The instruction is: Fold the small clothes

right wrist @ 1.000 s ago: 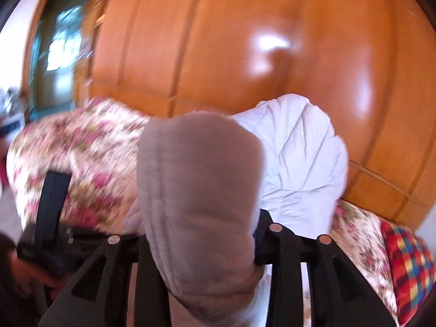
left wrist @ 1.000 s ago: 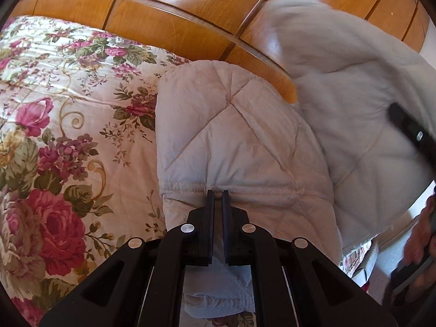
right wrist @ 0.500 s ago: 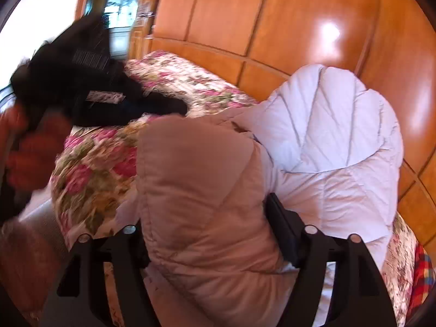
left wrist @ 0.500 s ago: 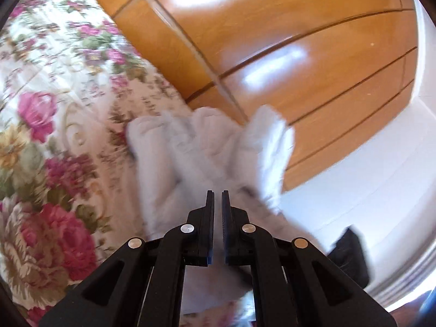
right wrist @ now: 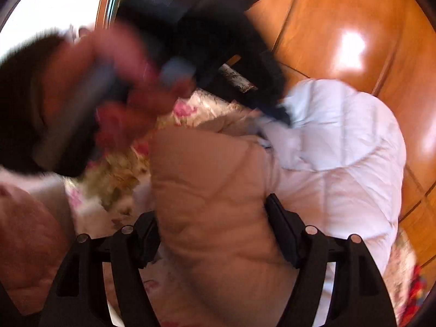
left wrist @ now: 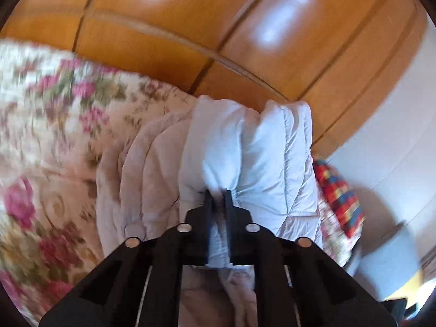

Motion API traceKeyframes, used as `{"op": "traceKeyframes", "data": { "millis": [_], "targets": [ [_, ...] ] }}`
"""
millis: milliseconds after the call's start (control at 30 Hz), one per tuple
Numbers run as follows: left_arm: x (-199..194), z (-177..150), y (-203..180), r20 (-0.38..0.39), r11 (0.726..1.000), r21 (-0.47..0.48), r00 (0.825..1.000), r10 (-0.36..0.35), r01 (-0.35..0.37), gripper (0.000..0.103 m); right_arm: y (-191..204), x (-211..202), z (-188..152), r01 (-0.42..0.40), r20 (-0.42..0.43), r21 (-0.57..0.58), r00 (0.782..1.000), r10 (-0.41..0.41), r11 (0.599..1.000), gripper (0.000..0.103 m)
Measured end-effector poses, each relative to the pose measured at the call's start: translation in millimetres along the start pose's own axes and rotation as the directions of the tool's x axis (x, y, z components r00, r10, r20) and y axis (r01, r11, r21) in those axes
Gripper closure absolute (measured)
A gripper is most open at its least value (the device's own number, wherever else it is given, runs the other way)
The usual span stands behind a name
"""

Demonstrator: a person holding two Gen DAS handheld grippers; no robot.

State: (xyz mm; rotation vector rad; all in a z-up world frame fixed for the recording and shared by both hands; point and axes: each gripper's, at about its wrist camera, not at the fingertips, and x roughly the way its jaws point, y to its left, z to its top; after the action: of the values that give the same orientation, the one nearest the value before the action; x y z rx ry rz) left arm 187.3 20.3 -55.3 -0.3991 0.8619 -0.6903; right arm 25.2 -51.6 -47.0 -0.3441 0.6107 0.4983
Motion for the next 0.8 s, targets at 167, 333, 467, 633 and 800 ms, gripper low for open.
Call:
{"op": "traceKeyframes", "data": {
  "millis": [167,333,467,633,800],
  "targets": [
    [0.1,-19.2,49.9,0.025,0.987,-0.155,0.999,-0.028,0.032,0.103,-69.6,-59.5,5.5,-0.079,0.193,0.232,0.981,0.034,0.97,0.029],
    [-0.3,-29.9,56.7,0.051,0.986,-0.164,0.998,-0.035,0.043,0.103,-179.4,-52.3,3.3,0.114,0.079,0.59,0.977,-0.198,0.8,0.061],
    [-4.1,-38.4,56.5,0.068,0.988,-0.153,0.997,-0.021,0.031,0.103,-224.4,-10.0,12.3,0.176,-0.046,0.629,0.981,-0.19,0.757,0.072],
    [-8.0,-42.9,64.0,0.075,0.984,-0.173,0.997,-0.02,0.033,0.103,-180.1,65.8,50.9,0.161,-0.105,0.413,0.986,-0.129,0.896,0.072],
    [-16.6,-51.8,87.1,0.121,0.965,-0.257,0.992,-0.03,0.061,0.103,-144.2,118.9,51.7,0.13,-0.151,0.331,0.985,-0.083,0.935,0.074]
  ]
}}
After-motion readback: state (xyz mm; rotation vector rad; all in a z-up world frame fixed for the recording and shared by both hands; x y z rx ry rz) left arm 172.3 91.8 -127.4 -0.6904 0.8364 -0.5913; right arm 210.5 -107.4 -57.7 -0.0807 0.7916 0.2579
